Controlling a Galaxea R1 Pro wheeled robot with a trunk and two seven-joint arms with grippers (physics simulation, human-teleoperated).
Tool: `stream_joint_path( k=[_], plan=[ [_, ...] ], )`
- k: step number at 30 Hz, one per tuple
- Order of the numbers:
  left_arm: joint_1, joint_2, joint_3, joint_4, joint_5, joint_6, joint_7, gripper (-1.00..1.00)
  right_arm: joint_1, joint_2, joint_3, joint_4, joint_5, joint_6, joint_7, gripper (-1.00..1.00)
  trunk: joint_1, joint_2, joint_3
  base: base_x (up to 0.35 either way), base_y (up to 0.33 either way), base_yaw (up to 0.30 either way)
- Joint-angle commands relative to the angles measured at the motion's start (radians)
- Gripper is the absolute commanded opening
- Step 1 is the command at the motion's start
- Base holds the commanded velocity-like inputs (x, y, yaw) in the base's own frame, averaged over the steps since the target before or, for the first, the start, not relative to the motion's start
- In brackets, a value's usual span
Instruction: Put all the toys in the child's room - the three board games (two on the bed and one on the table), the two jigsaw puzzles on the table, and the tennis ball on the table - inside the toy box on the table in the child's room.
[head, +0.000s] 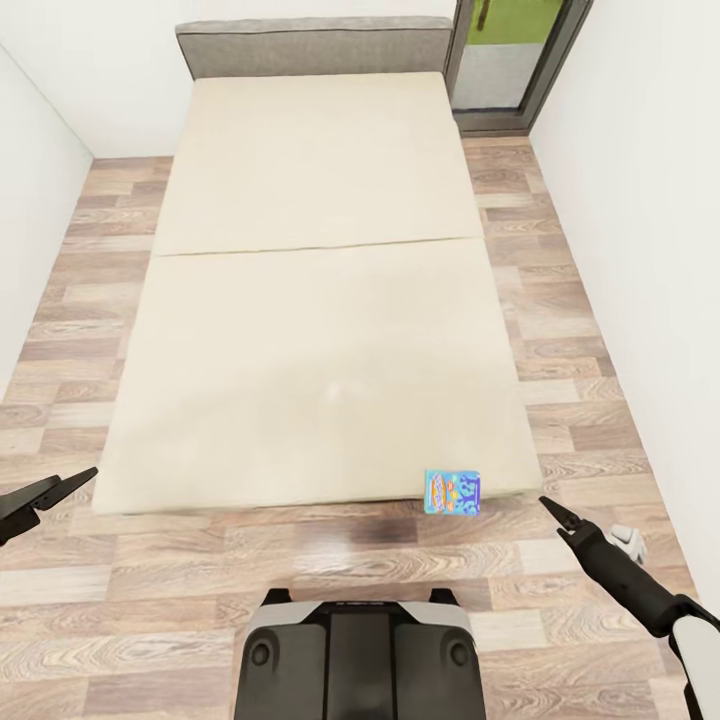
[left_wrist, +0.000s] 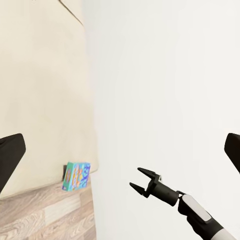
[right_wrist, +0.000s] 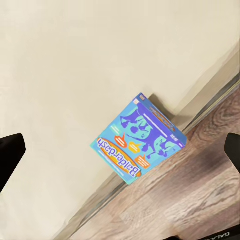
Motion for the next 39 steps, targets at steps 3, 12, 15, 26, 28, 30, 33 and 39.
stream_joint_path(
  k=[3, 12, 15, 26, 28, 30, 33, 39],
  plan=[
    [0.0, 0.0, -0.001, 0.0, -0.001, 0.011, -0.004, 1.0, -0.001, 0.0, -0.003, 0.0, -0.002, 0.007, 0.003, 1.0, 0.001, -0.001, 0.004, 0.0, 0.0, 0.0],
    [0.0, 0.0, 0.0, 0.001, -0.003, 0.011, -0.004, 1.0, -0.001, 0.001, -0.003, 0.0, -0.001, 0.006, 0.002, 1.0, 0.001, -0.001, 0.018, 0.0, 0.0, 0.0],
    [0.0, 0.0, 0.0, 0.001, -0.003, 0.011, -0.004, 1.0, -0.001, 0.002, -0.002, 0.001, -0.001, 0.005, 0.001, 1.0, 0.001, -0.001, 0.023, 0.0, 0.0, 0.0],
    [0.0, 0.0, 0.0, 0.001, -0.004, 0.011, -0.004, 1.0, -0.001, 0.002, -0.001, 0.001, -0.001, 0.004, 0.0, 1.0, 0.001, -0.001, 0.041, 0.0, 0.0, 0.0],
    [0.0, 0.0, 0.0, 0.001, -0.002, 0.011, -0.004, 1.0, -0.001, 0.002, -0.002, 0.001, -0.001, 0.003, 0.0, 1.0, 0.001, -0.001, 0.044, 0.0, 0.0, 0.0],
    [0.0, -0.001, 0.0, 0.001, -0.001, 0.011, -0.004, 1.0, -0.001, 0.002, -0.003, 0.001, -0.001, 0.002, 0.0, 1.0, 0.001, -0.001, 0.047, 0.0, 0.0, 0.0],
    [0.0, -0.001, 0.0, 0.001, -0.001, 0.011, -0.004, 1.0, -0.001, 0.001, -0.004, 0.002, -0.001, 0.002, -0.001, 1.0, 0.001, -0.001, 0.052, 0.0, 0.0, 0.0],
    [0.0, -0.001, 0.0, 0.001, 0.001, 0.011, -0.004, 1.0, -0.001, 0.001, -0.003, 0.015, 0.0, -0.003, -0.001, 1.0, 0.001, -0.001, 0.061, 0.0, 0.0, 0.0]
  ],
)
